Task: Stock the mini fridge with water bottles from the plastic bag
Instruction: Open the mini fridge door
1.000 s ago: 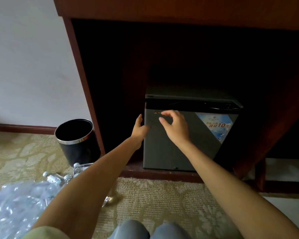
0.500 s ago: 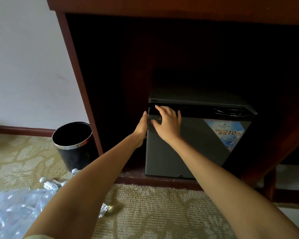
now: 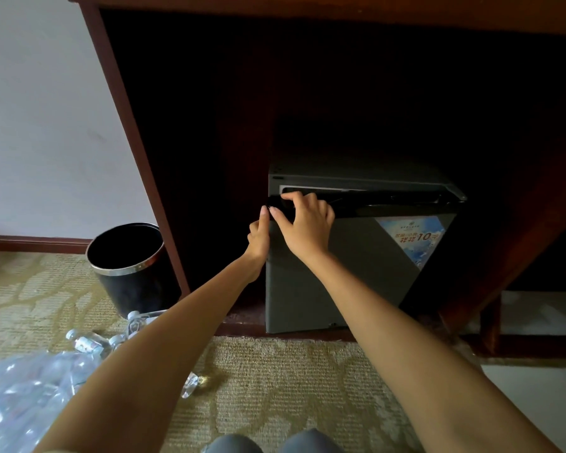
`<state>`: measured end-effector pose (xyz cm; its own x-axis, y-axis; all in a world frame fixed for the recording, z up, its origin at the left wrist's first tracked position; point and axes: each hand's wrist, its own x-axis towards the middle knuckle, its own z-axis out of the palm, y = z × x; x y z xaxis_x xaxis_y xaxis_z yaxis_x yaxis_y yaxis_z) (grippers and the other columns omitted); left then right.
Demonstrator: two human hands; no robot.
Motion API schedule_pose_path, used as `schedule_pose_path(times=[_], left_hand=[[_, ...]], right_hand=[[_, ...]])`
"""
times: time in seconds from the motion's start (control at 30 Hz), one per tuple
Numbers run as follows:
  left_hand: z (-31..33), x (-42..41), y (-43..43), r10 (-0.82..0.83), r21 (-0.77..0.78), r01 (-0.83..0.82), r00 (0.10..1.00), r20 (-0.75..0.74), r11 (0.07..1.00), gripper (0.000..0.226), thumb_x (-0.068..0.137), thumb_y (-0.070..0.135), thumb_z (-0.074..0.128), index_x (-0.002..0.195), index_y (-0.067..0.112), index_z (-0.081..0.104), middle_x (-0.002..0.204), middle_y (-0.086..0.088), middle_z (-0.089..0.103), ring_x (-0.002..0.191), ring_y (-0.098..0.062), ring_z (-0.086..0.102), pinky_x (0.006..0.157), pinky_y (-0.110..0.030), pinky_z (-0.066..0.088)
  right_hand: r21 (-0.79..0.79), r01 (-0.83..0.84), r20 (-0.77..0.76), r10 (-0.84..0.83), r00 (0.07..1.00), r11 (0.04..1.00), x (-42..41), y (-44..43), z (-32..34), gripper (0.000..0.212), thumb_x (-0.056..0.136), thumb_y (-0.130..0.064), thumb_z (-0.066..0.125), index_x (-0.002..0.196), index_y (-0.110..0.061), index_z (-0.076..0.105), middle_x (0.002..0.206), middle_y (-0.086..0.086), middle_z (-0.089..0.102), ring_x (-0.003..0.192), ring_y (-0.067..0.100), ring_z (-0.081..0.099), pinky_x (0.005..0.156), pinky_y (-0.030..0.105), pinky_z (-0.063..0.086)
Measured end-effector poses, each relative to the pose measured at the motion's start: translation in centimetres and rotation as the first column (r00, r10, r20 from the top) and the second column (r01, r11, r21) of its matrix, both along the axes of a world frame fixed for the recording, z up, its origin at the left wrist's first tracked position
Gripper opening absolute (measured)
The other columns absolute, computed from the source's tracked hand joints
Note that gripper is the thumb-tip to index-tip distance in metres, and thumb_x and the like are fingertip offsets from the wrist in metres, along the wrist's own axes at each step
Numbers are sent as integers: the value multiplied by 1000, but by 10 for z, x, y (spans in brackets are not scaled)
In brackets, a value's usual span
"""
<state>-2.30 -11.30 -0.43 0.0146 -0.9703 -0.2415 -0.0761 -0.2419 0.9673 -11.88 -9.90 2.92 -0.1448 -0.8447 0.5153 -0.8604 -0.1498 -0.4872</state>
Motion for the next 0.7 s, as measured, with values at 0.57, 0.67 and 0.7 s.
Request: schedule_pose_path(times=[0.57,0.67,0.7], left_hand=[[-9,-1,104,-52,-249,113,970,238,962,33,101,25,36,76,18,56,71,-2,57,71,-21,55,71,-33,44],[3,-9,121,-176,-139,224,941,289,965,33,99,14,34,74,16,57,74,-7,61,65,-21,58,68,-31,45],[8,-11,128,-237,-92,278,919,315,956,32,98,13,33,77,14,57,78,-8,63,65,-19,61,70,-31,47]], right_hand=[[50,-92,135,85,987,994,-40,120,8,20,88,-49,56,88,-30,62,78,-17,46,88,13,48,94,31,25],[67,-78,147,67,987,995,-53,142,11,23,84,-52,60,80,-29,61,69,-20,41,82,9,45,90,32,28],[65,-61,151,50,987,996,-57,149,11,25,82,-54,62,77,-29,60,69,-21,42,81,9,45,89,33,29]])
